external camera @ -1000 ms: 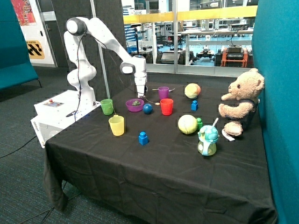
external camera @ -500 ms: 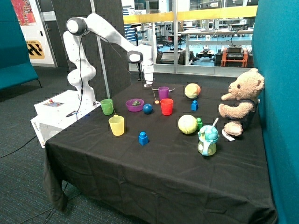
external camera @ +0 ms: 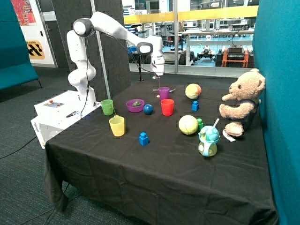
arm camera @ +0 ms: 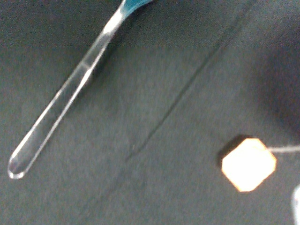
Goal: Prepare two cups of tea
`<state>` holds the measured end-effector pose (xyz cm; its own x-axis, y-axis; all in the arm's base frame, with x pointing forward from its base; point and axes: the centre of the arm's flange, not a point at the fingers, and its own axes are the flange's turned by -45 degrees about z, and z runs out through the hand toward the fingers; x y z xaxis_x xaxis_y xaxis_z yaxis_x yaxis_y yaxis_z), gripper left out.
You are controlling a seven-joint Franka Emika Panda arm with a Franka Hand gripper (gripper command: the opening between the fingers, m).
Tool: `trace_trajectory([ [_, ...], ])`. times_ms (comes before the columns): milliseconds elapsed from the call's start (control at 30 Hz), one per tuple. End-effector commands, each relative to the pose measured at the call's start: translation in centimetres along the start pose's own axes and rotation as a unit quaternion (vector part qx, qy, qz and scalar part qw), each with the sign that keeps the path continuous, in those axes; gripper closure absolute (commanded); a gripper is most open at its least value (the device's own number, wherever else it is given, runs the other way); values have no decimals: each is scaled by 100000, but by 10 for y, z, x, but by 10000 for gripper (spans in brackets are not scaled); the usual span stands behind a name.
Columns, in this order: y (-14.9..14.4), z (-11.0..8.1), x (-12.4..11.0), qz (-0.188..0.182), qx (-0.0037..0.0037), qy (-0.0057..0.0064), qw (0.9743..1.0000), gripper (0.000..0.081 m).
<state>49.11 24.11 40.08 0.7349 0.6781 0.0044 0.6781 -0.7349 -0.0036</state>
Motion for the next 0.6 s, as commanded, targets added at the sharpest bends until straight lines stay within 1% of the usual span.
trace_trajectory([
  [0, 16, -11, 30, 31, -180, -221, 100000, 808],
  [133, 34, -7, 29, 796, -182, -219, 99996, 808],
  [367, 74, 5, 15, 3909, -189, -213, 99923, 808],
  [567, 97, 8, 11, 5276, -192, -211, 99860, 808],
])
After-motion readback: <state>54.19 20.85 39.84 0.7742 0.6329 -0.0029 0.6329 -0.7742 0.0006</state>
